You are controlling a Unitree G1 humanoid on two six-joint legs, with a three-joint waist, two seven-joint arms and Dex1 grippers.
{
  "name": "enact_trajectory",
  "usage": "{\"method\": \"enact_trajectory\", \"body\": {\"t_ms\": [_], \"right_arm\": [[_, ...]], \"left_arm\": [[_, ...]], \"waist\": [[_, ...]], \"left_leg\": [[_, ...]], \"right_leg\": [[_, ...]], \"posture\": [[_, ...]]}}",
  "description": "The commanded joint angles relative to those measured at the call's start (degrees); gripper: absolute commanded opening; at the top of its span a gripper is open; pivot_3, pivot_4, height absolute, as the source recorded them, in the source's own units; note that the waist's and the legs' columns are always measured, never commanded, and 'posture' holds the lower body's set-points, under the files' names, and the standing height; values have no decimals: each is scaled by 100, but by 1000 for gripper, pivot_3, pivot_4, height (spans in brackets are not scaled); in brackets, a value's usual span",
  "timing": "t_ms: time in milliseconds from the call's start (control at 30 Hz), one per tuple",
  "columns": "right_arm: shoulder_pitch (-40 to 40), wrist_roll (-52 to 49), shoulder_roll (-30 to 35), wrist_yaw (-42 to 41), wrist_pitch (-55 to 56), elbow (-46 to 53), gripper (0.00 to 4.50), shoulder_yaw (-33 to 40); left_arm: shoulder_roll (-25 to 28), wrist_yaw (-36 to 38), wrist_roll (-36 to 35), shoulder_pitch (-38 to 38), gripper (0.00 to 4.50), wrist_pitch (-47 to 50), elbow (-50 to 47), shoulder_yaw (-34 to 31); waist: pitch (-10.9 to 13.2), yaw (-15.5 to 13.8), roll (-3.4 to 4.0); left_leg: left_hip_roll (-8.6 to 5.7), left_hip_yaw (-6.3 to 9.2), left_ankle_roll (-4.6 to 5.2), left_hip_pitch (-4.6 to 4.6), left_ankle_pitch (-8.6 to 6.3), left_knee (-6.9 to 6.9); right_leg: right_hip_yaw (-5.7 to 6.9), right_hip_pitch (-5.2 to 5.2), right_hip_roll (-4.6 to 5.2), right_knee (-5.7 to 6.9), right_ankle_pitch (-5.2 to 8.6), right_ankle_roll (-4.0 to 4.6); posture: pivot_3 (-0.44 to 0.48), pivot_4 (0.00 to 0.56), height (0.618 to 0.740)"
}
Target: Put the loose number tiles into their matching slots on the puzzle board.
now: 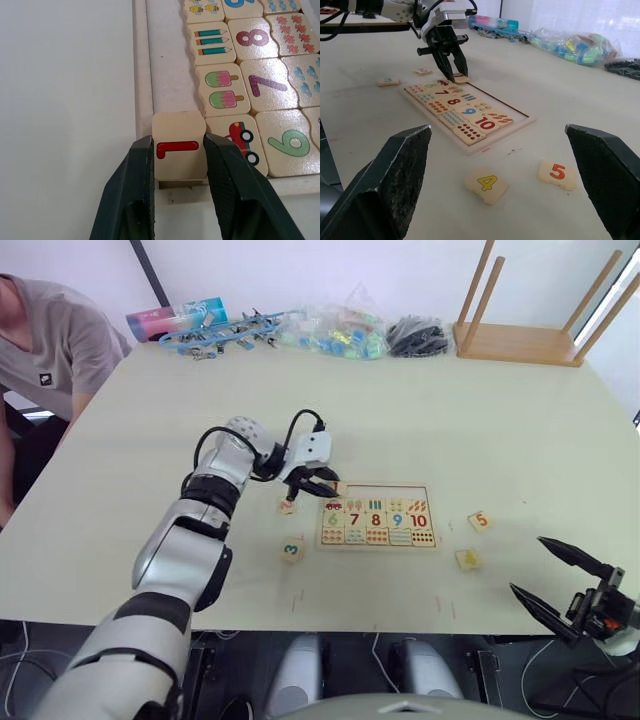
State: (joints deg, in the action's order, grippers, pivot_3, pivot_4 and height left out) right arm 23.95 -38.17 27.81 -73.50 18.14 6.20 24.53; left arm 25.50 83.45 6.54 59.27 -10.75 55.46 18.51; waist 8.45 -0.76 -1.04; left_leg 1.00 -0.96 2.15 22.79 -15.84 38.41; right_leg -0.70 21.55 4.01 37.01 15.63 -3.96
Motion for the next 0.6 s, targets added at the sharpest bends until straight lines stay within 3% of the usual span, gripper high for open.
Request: {"method": "enact_trajectory", "body": {"t_ms": [33,100,133,167,200,300,333,400,600], "right_arm": [[30,-23,35,-29,99,50,4500,63],[26,-26,41,-27,94,45,4500,68],[28,-23,43,-34,98,40,4500,69],[33,-19,41,-41,100,44,4500,58],[34,-14,33,-40,103,45,4500,49],[33,-9,31,-43,103,42,4500,43],[34,-6,32,-45,106,34,4500,45],[33,6,34,-55,119,11,4500,46],[2,33,31,-50,148,-37,4500,43]], "left_arm": [[20,-15,-71,30,951,-33,-12,-137],[27,-28,-44,47,951,-59,11,-122],[28,-13,-47,48,1751,-37,13,-122],[33,-17,-35,50,1751,-44,15,-112],[31,-23,-51,55,2294,-10,13,-128],[31,-55,-65,84,3329,1,3,-158],[38,-30,-77,102,3934,14,-3,-171],[57,14,-100,145,4435,46,-9,-198],[37,145,-274,314,4435,183,11,-364]], "waist": [[0,1,0],[0,-2,0],[0,-3,0],[0,-3,0],[0,-2,0],[0,-1,0],[0,-1,0],[0,-2,0],[0,-3,0]], "left_leg": [[0,0,0,0,0,0],[0,0,0,0,0,0],[0,-1,0,0,0,0],[0,-1,0,-1,0,1],[0,0,0,-1,0,1],[0,0,0,-1,0,1],[0,0,0,-1,0,1],[0,0,0,-1,0,1],[0,0,0,-1,0,2]], "right_leg": [[0,0,0,0,0,0],[0,0,0,1,0,0],[0,0,0,1,0,0],[0,0,0,1,0,0],[0,0,0,1,0,0],[0,0,0,1,0,0],[0,0,0,2,0,0],[0,0,0,2,0,0],[0,0,0,3,0,0]], "posture": [[0,150,740],[0,150,740],[0,150,740],[0,150,740],[0,150,740],[0,150,740],[0,150,740],[0,150,740],[0,150,740]]}}
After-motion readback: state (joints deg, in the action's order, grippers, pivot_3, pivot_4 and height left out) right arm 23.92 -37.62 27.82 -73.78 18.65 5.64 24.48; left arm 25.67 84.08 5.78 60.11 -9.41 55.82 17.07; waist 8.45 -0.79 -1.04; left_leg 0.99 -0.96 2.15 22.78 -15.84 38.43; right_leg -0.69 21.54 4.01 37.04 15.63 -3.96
